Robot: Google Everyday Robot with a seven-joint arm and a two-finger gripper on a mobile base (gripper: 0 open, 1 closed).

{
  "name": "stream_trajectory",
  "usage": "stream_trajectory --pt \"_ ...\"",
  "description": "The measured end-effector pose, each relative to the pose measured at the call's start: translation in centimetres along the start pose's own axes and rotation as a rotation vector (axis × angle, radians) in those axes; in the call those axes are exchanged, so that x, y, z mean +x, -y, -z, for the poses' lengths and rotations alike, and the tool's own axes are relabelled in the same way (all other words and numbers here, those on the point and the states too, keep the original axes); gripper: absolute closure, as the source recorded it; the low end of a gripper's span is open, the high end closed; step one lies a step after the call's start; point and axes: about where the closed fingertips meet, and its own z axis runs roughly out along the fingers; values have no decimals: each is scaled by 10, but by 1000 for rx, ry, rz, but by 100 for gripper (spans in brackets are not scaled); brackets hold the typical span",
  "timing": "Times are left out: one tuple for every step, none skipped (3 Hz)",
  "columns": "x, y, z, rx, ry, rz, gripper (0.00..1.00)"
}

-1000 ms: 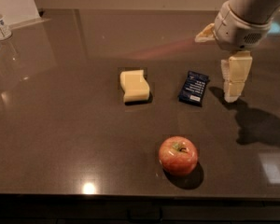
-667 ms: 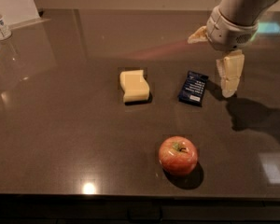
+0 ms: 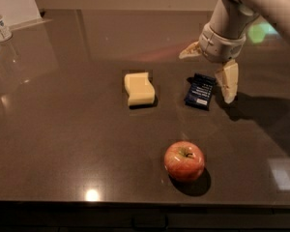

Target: Move rxbar blueberry near apple

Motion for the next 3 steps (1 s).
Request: stream_trajectory --pt "10 5 -18 -40 1 62 0" --pt "14 8 -33 -72 -3 112 0" --pt "16 7 -43 -88 -7 131 0"
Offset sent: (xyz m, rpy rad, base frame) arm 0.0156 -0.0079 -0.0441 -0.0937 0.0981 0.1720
